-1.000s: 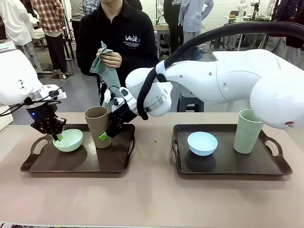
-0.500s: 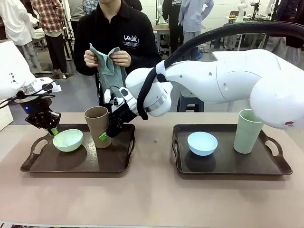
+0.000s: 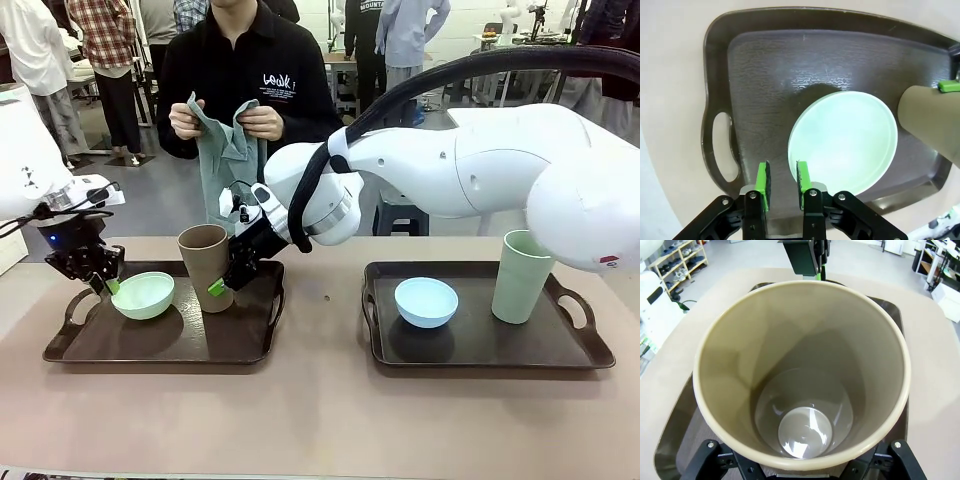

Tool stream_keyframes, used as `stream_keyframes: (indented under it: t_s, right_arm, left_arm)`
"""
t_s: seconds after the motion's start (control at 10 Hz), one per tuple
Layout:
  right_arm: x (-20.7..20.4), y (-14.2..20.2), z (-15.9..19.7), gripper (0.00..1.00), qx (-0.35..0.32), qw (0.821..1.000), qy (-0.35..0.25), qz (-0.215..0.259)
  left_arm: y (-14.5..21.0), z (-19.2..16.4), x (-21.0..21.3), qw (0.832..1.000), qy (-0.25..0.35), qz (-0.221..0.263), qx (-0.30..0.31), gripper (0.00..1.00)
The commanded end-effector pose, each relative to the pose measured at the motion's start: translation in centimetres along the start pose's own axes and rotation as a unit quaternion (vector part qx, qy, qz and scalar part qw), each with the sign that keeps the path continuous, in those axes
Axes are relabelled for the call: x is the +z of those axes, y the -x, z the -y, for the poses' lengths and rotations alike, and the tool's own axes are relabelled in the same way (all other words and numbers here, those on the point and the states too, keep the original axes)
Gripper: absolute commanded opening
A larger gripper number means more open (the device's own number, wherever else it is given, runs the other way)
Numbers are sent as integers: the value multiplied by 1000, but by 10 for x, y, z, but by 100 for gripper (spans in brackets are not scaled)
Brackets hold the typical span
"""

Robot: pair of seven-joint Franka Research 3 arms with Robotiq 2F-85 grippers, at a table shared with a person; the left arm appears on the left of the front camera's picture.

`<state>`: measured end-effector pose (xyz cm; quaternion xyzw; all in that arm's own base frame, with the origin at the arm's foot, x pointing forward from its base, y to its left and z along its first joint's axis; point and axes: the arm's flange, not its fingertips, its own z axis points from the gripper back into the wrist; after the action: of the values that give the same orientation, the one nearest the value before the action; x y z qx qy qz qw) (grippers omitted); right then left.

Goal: Set up a tray with a mat and arrange the tableware.
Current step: Pick up the Picnic Bowl and Reusable plastic cup from the Handle tray in front of the human's position and hold them in the air.

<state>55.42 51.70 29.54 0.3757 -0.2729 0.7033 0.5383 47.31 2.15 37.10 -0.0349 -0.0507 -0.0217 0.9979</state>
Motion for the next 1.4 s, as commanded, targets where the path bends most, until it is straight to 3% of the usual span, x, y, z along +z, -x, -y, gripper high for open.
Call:
stream_keyframes:
  t_s: [0.0, 0.8, 0.9, 1.0, 1.2, 1.3]
  right_arm:
    - [-1, -3, 3, 78, 1, 1000, -5, 8]
    - [-3, 1, 4, 78, 3, 1000, -9, 9]
    - [-3, 1, 2, 72, 21, 1000, -4, 12]
    - [-4, 1, 2, 22, 22, 1000, -11, 11]
    - [-5, 0, 3, 0, 25, 1000, -14, 10]
    - [-6, 0, 2, 0, 25, 1000, -13, 12]
  left_arm:
    - [-7, 5, -6, 1000, 3, 12, 13, 31]
    - [-15, 18, -26, 1000, 7, -14, 4, 31]
    - [-14, 18, -27, 1000, 8, -12, -3, 0]
    - [-12, 17, -24, 1000, 6, -10, -2, 0]
    - [-7, 16, -13, 1000, 7, -7, -1, 0]
    - [-2, 16, -5, 1000, 5, -4, -3, 0]
